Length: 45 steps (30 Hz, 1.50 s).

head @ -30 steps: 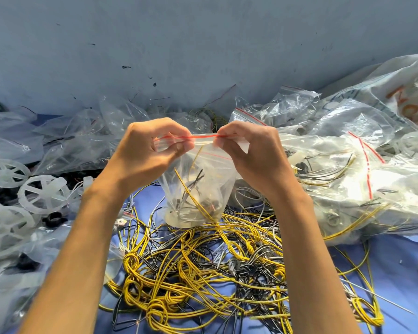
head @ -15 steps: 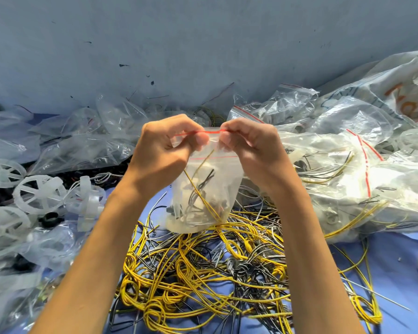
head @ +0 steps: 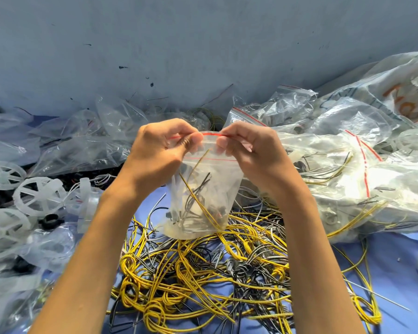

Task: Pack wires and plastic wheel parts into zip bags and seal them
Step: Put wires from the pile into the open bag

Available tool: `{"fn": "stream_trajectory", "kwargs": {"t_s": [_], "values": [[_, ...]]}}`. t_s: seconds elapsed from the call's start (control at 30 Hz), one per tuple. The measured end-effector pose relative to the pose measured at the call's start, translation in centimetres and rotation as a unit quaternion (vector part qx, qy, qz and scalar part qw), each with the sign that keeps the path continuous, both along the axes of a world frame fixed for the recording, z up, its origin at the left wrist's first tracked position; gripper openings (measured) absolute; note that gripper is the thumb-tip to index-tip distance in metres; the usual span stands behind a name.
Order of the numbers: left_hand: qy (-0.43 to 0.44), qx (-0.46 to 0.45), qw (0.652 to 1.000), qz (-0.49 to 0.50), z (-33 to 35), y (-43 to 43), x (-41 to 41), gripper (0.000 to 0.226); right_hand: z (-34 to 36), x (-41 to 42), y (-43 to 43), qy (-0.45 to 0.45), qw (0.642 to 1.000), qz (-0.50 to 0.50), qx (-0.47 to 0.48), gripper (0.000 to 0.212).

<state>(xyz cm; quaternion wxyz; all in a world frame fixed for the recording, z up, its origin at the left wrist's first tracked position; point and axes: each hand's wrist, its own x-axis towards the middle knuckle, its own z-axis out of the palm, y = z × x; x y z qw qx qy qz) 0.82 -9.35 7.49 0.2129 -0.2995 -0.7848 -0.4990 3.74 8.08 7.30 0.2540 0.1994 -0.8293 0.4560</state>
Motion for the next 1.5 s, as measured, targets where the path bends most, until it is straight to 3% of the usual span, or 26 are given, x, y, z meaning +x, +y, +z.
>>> {"fn": "stream_trajectory", "kwargs": {"t_s": [0.1, 0.2, 0.37, 0.5, 0.63, 0.73, 0.83, 1.03, 1.23, 1.37, 1.5], "values": [[-0.008, -0.011, 0.999, -0.03, 0.4, -1.1, 0.0, 0.011, 0.2, 0.3, 0.4, -0.013, 1.0, 0.011, -0.019, 0.003], [-0.022, -0.024, 0.999, -0.044, 0.8, -2.0, 0.2, 0.006, 0.6, 0.5, 0.3, -0.004, 1.0, -0.004, 0.024, 0.011], [-0.039, -0.042, 0.995, -0.082, 1.4, -3.3, 0.7, 0.008, 1.2, 0.9, 0.0, 0.032, 0.998, -0.034, 0.052, 0.006], [0.037, -0.068, 0.997, -0.018, 1.6, -3.5, 0.4, 0.029, 1.5, 1.1, 0.0, 0.05, 0.994, -0.069, 0.072, 0.005], [0.081, -0.099, 0.992, 0.019, 1.4, -2.9, 0.2, 0.035, 1.8, 1.3, 0.1, 0.057, 0.989, -0.097, 0.099, 0.011], [0.062, -0.102, 0.993, 0.008, 1.2, -2.8, 0.1, 0.03, 1.9, 1.4, -0.1, 0.055, 0.989, -0.091, 0.098, 0.007], [0.039, -0.08, 0.996, -0.026, 1.3, -2.8, 0.3, 0.006, 1.7, 1.2, -0.6, 0.061, 0.987, -0.093, 0.113, 0.006], [0.11, -0.097, 0.989, 0.006, 0.9, -2.1, 0.1, 0.022, 1.2, 0.5, -0.9, 0.056, 0.983, -0.11, 0.136, 0.008], [0.112, -0.088, 0.99, 0.015, 0.7, -1.8, -0.2, 0.019, 1.2, 0.8, -1.0, 0.063, 0.987, -0.087, 0.12, 0.008], [0.104, -0.093, 0.99, -0.012, 0.5, -1.2, 0.1, 0.005, 0.8, 0.7, -1.1, 0.073, 0.98, -0.133, 0.132, 0.007], [0.123, -0.099, 0.987, -0.004, 0.4, -0.8, 0.2, 0.005, 0.7, 0.7, -1.5, 0.071, 0.974, -0.145, 0.161, 0.009]]}}
